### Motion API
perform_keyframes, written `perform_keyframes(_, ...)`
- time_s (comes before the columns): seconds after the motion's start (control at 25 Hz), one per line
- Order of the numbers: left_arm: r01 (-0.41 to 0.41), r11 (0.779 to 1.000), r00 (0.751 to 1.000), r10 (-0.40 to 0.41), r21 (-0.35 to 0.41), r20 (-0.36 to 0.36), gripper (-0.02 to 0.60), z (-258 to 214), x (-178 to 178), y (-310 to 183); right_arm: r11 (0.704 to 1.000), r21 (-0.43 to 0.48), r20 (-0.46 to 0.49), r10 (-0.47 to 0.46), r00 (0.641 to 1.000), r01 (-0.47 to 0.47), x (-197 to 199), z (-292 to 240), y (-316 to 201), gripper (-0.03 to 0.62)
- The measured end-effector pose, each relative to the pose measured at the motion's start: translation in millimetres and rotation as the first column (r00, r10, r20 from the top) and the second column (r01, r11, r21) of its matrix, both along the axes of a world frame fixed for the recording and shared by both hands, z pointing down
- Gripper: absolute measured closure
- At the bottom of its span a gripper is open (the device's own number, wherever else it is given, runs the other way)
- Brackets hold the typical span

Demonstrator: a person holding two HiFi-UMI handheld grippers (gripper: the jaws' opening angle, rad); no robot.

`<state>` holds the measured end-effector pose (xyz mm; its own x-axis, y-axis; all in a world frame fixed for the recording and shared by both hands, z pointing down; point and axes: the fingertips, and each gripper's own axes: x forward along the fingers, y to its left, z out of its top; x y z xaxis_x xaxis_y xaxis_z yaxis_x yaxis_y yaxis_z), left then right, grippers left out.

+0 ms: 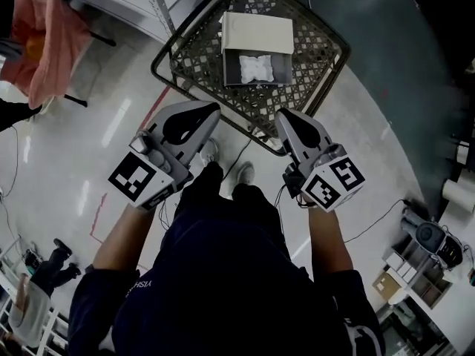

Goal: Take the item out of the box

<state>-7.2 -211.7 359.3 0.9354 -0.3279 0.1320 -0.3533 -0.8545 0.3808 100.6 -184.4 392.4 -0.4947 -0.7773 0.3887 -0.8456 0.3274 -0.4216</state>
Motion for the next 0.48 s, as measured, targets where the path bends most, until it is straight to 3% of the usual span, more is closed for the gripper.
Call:
perform_keyframes(0.2, 0.003, 1.0, 1.0, -0.003, -0.02, 0.0, 0.574, 14.6, -5.7, -20.5, 0.999, -0.035, -0.049, -0.015, 0.999, 0.013, -1.9, 26.0, -25.1, 0.569)
perform_keyframes(0.48, 0.079, 0.996, 0.995, -0.076, -0.049, 0.058, 0.574, -39.8, -59.7, 111.2, 0.991, -0.084, -0.06, -0.108, 0.992, 0.103, -50.7, -11.6, 85.1, 0.568)
